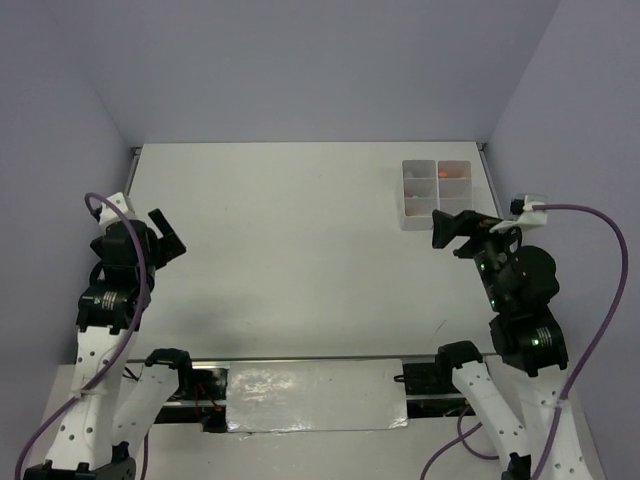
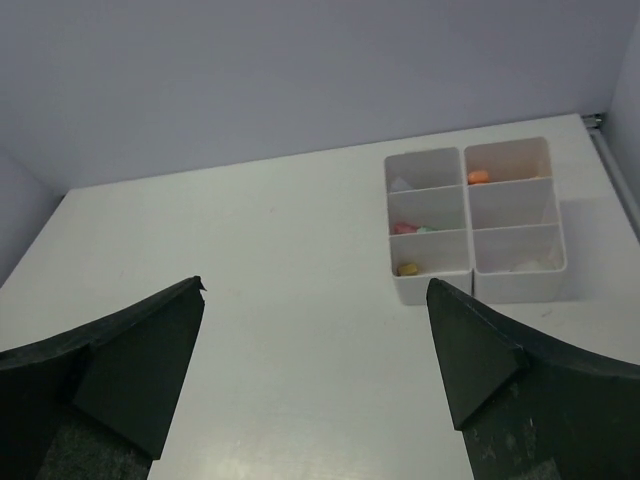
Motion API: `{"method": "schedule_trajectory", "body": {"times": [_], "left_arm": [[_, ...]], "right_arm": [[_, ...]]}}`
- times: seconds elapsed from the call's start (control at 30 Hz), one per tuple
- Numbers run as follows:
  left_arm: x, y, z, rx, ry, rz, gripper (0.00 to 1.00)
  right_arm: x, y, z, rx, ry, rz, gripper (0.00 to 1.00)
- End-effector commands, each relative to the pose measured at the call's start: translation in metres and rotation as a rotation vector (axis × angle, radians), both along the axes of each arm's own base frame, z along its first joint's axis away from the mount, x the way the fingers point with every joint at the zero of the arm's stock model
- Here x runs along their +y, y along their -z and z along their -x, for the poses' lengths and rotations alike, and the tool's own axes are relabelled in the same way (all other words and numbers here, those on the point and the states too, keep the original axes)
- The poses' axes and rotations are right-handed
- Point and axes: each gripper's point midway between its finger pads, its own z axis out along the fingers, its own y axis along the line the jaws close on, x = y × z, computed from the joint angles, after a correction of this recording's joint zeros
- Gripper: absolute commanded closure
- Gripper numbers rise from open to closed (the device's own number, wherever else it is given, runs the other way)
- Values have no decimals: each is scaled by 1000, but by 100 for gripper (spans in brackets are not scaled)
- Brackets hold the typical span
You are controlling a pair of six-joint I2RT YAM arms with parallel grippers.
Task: Sort the stationery into containers
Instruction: Reset both arms
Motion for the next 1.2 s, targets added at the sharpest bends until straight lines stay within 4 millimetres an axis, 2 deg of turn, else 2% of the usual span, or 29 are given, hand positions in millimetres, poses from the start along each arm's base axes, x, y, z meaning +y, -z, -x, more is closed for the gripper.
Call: {"method": "schedule_trajectory", "body": {"times": [0.0, 0.03, 0.1, 0.23, 0.4, 0.47, 0.63, 1.17], "left_arm": [[2, -41, 1, -117, 20, -36, 1], [6, -45, 5, -123, 1, -50, 1], [6, -47, 14, -141, -2, -48, 1], [-8, -48, 29, -207, 79, -15, 1], [-17, -46, 33, -260, 124, 3, 1], [-24, -43, 31, -260, 160, 15, 1], [-30, -39, 26, -253, 187, 27, 1], [-34, -42, 26, -276, 210, 30, 1]], "right_arm": [[5, 23, 27, 112, -42, 84, 0], [15, 22, 35, 98, -100, 95, 0], [12, 27, 45, 134, -94, 101, 0], [8, 27, 69, 102, -108, 82, 0], [3, 29, 87, 43, -135, 64, 0], [0, 33, 88, 48, -124, 58, 0], [-8, 28, 96, 19, -108, 53, 0], [-2, 30, 91, 40, -127, 60, 0]]}}
